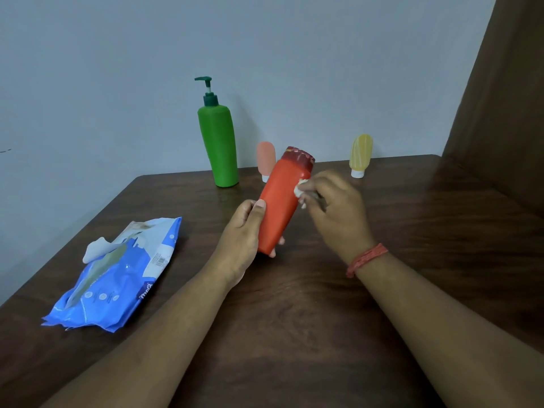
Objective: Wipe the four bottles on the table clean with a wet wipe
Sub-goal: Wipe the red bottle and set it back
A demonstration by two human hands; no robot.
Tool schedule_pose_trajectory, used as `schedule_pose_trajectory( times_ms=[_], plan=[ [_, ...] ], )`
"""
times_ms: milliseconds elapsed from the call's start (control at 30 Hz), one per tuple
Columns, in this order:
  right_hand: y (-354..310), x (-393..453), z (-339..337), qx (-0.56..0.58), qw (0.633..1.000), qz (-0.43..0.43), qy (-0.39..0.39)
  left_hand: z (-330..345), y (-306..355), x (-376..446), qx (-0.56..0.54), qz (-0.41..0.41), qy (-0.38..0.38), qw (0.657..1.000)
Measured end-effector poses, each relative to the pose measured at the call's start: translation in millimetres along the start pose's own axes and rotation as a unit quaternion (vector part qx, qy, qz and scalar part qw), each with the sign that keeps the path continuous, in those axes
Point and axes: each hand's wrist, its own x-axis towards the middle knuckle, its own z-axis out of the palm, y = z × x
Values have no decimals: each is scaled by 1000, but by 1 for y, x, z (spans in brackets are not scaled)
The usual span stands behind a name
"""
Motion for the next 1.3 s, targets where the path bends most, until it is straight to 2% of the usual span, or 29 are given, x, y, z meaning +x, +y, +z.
schedule_pose_trajectory(
  times_ms=[67,100,200,267,333,467,600,800,1033,1300],
  plan=[
    [-6,-2,7,-26,998,-19,-45,-2,2,0,-27,-8,11,1000],
    [-6,0,8,-27,999,-18,-34,-3,2,0,-25,-9,9,1000],
    [5,12,-3,-9,996,33,77,-2,0,-1,56,8,-21,998],
    [14,16,-15,-28,990,62,121,0,-1,-2,117,27,-43,992],
    [16,16,-18,-51,991,36,115,2,-1,-2,151,40,-53,986],
    [15,16,-10,-141,986,-74,43,2,-3,-2,202,59,-47,976],
    [26,19,-21,-141,982,15,122,3,-2,-3,227,65,-43,971],
    [19,17,-22,-68,994,8,90,1,-1,-2,230,67,-32,970],
    [16,13,-15,-88,992,-64,59,0,-2,-2,228,68,-32,971],
    [21,7,-14,-41,997,15,70,0,0,-1,99,47,-15,994]
  ],
)
